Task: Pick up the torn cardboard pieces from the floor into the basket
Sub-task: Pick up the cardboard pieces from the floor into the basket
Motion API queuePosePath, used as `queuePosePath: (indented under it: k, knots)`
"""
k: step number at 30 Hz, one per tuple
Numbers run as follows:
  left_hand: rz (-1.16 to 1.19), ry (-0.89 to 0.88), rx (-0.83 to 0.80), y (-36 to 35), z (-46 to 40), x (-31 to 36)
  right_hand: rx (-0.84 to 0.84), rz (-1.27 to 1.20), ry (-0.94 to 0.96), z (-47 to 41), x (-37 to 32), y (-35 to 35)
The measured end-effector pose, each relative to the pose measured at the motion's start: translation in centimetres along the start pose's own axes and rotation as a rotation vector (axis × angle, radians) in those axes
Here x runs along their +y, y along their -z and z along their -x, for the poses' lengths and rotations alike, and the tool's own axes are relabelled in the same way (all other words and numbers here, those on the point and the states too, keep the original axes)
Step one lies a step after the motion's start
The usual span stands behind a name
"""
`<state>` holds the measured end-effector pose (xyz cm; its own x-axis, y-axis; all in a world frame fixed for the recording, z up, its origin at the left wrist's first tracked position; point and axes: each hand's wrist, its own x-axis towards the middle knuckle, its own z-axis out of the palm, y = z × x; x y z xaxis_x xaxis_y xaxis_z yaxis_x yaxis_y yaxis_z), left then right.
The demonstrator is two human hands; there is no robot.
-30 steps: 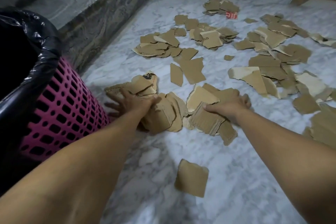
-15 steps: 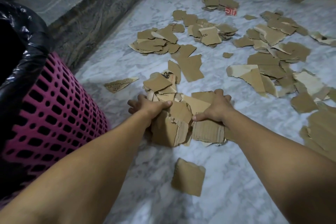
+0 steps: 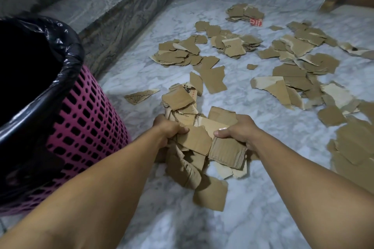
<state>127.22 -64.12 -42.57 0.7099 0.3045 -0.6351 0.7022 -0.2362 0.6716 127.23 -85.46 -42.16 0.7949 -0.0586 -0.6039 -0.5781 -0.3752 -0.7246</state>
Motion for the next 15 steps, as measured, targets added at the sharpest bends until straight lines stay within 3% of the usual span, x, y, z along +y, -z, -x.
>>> queuePosePath:
  k: [7,15]
  knots:
    - [0.108,-0.072,-0.023,2.5,5.0,3.6,-0.001,-0.116,0.023,4.6,-2.1,4.1]
    - [0.189,-0.223,0.018,8.3,15.7,12.2,-0.036,-0.183,0.090,12.6,-11.6,8.8]
